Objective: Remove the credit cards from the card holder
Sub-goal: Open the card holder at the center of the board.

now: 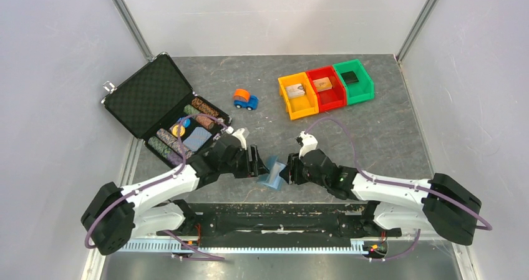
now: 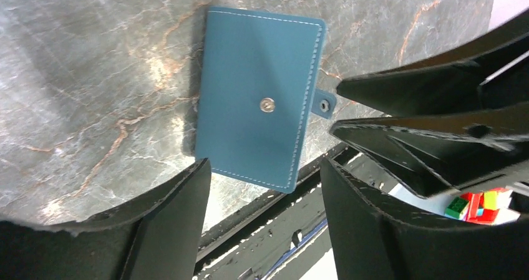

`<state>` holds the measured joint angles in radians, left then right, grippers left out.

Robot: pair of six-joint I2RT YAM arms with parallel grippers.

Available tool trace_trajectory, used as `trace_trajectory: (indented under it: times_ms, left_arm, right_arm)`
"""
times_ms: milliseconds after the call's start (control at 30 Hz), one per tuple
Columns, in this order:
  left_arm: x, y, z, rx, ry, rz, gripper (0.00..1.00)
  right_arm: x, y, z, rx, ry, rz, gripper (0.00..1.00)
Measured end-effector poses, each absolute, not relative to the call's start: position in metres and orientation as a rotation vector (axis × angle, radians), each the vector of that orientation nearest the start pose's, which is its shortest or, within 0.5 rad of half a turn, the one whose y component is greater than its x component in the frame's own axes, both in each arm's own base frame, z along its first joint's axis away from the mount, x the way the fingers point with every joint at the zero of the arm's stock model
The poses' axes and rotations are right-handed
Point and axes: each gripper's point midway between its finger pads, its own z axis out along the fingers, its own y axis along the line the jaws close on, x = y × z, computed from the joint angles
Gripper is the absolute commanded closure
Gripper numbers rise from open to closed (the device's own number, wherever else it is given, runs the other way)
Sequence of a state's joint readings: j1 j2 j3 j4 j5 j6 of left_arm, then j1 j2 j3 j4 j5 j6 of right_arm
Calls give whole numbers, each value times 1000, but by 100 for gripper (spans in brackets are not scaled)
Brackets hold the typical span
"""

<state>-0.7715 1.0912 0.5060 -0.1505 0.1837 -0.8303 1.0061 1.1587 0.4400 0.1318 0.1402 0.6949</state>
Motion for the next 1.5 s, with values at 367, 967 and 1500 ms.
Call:
trace_trajectory:
  times_ms: [367,967,1500]
  left_arm:
    - [163,-285,77,340,2561,-781,28]
    - [183,-254,60,327,2567,-400,76]
    - [165,-272,42,195,2610,-624,98]
  right_arm:
    - [169,256,44,-281,2320,685,80]
    - [190,202,43,-309,2203,507,97]
    - [209,201,98,-248,2165,593,51]
